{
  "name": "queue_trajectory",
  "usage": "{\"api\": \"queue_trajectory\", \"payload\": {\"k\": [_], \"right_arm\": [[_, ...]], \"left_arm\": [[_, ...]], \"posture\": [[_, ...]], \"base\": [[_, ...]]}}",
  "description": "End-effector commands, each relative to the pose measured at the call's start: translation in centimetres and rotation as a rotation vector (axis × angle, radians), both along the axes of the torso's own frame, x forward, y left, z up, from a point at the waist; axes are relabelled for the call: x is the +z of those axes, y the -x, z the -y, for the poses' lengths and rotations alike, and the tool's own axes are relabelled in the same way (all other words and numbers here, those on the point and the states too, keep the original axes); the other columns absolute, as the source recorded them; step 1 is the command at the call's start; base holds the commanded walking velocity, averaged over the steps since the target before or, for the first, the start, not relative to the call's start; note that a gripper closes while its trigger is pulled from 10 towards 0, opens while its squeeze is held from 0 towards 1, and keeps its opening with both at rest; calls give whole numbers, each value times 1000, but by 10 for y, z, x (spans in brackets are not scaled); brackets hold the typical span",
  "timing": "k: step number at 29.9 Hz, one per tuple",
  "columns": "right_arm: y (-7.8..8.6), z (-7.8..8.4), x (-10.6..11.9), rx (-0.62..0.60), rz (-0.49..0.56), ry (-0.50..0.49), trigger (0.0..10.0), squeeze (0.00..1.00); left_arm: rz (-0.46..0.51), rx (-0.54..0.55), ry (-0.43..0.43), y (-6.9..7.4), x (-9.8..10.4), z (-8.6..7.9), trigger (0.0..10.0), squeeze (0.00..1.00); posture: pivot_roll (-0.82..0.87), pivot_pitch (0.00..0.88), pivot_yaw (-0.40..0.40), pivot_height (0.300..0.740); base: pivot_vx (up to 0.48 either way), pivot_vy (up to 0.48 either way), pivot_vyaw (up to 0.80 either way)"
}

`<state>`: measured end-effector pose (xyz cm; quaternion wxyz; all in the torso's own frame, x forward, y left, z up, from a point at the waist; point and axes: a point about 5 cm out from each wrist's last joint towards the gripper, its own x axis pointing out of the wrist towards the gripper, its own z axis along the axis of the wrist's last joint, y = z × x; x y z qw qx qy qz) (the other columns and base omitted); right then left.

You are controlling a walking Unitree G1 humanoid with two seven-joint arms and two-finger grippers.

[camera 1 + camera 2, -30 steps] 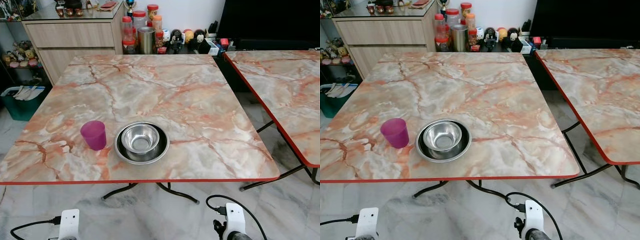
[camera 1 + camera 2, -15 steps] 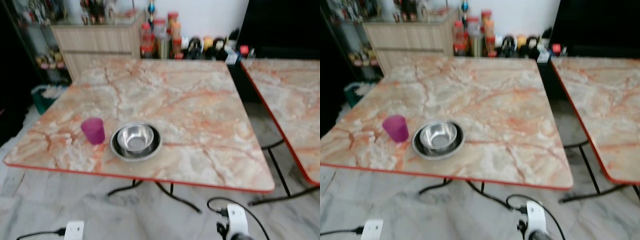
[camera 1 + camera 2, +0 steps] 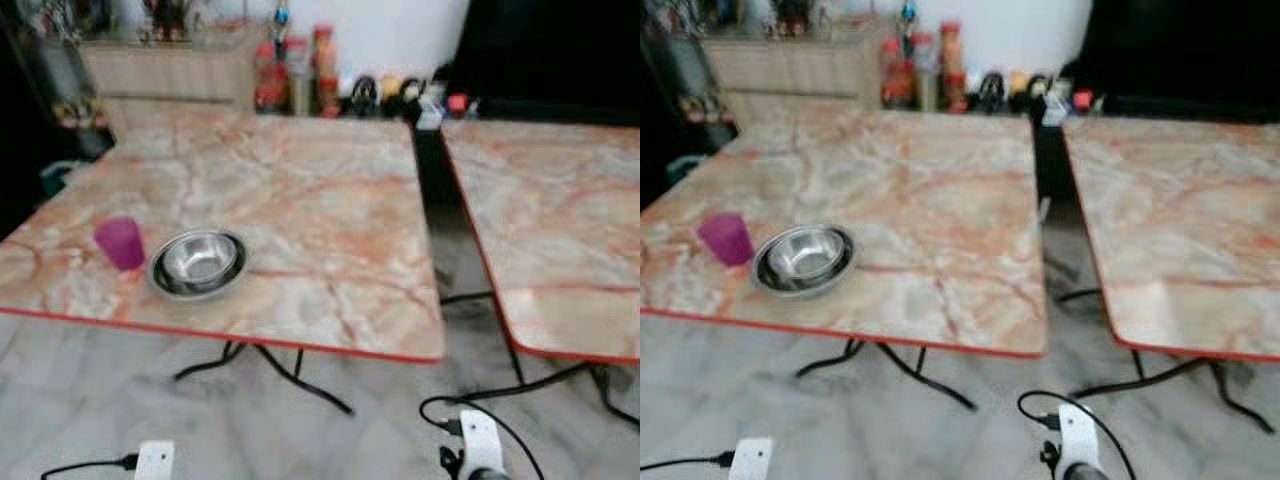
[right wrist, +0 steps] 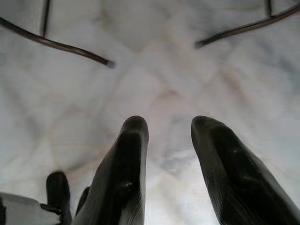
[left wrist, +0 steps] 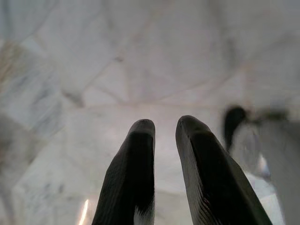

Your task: Setting the table

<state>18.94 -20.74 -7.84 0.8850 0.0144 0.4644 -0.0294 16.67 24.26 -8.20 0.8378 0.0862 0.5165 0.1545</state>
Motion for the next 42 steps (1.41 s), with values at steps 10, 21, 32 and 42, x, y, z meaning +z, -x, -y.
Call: {"api": "queue_trajectory", "payload": {"k": [10,21,32,42], "right_arm": [[-1,-5,0,-1,1,-9,10000,0],[0,-5,-1,-4,6,-14,10000,0],[-1,-5,0,-10,8,-15,10000,0],[-2,-4,0,4,8,-9,10000,0]], "left_arm": [[-12,-11,-4,2,-1,-1,10000,0],[-7,-22,-3,-1,0,1,10000,0],[11,-16,-1,-5,1,2,10000,0],[88,13,43,-14,5,5,10000,0]], "posture": [[46,0,-15,740],[37,0,-10,740],[36,15,-15,740],[39,28,-18,740]], "base": [[0,-446,-310],[0,-447,0],[0,-435,0],[0,0,0]]}}
